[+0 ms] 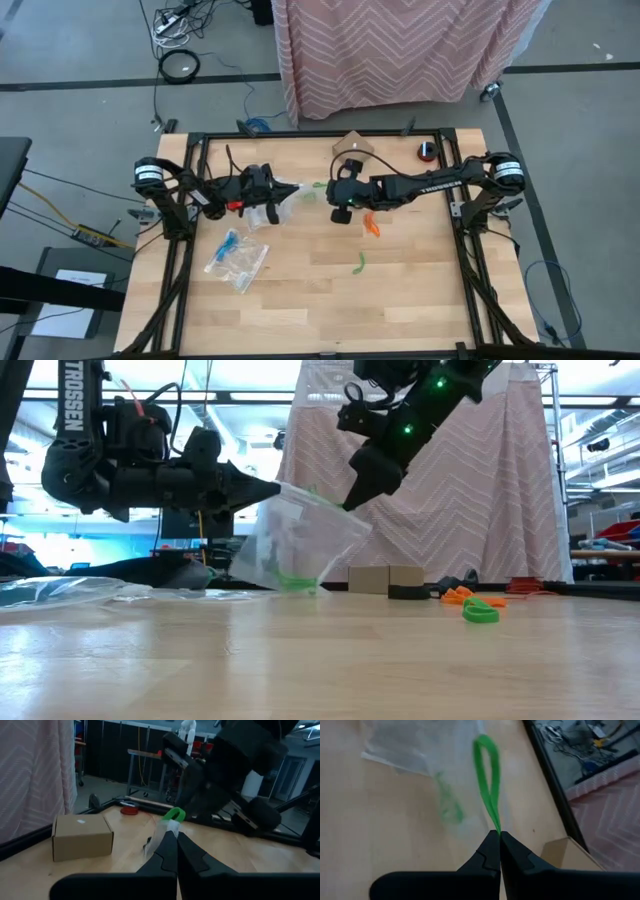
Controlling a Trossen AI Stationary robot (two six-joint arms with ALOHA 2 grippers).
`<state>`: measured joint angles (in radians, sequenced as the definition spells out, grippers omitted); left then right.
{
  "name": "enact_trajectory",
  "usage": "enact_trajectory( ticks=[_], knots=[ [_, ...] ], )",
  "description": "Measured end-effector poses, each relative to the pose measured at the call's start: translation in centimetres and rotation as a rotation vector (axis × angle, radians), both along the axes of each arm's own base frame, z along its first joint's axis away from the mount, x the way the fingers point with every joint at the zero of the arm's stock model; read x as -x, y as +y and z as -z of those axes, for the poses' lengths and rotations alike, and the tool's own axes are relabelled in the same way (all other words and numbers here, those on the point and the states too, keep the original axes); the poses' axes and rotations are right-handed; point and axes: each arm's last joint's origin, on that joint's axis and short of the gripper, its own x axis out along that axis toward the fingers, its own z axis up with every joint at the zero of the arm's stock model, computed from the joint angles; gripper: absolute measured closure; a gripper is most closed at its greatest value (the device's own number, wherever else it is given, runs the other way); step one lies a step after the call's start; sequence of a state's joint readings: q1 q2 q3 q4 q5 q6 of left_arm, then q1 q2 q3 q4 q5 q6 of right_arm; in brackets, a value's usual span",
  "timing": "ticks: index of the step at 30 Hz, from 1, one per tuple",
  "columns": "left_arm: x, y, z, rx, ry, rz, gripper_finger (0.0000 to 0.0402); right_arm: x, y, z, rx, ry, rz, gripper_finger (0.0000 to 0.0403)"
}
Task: Sort rubber bands
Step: Put the green rubber band into the transparent zip bag
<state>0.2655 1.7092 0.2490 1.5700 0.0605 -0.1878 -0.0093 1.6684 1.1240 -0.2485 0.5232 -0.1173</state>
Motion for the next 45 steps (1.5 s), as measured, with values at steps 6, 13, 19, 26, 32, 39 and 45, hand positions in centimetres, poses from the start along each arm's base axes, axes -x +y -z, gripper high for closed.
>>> enact_trajectory(
  ticks=[6,13,19,26,32,39,45],
  knots=[
    [-0.8,0.1,-0.7,-0.008,-0.037,0.026,0.0401,-0.1,0.1,0.0,-0.030,-0.005,-0.044,0.0403],
    [-1.3,-0.2,-1.0,-0.010,-0.050,0.057,0.0401,-0.2,-0.2,-0.1,-0.044,-0.022,-0.053,0.0403],
    [-1.9,-0.5,-1.0,-0.007,-0.035,0.074,0.0401,-0.5,-0.8,-0.2,-0.152,-0.054,-0.142,0.0403],
    [-2.0,-0.6,-0.9,-0.010,-0.017,0.075,0.0401,-0.4,-0.5,0.1,-0.238,-0.026,-0.221,0.0388],
    [-2.0,-0.6,-1.0,-0.013,-0.020,0.074,0.0401,-0.2,-0.5,0.3,-0.264,-0.006,-0.218,0.0338],
    [-2.0,-0.5,-0.8,-0.015,-0.002,0.066,0.0401,-0.2,-0.5,0.3,-0.251,-0.002,-0.213,0.0279],
    [-2.0,-0.5,0.0,-0.032,0.081,0.041,0.0401,0.9,-0.4,-0.9,-0.210,0.026,-0.200,0.0256]
  ],
)
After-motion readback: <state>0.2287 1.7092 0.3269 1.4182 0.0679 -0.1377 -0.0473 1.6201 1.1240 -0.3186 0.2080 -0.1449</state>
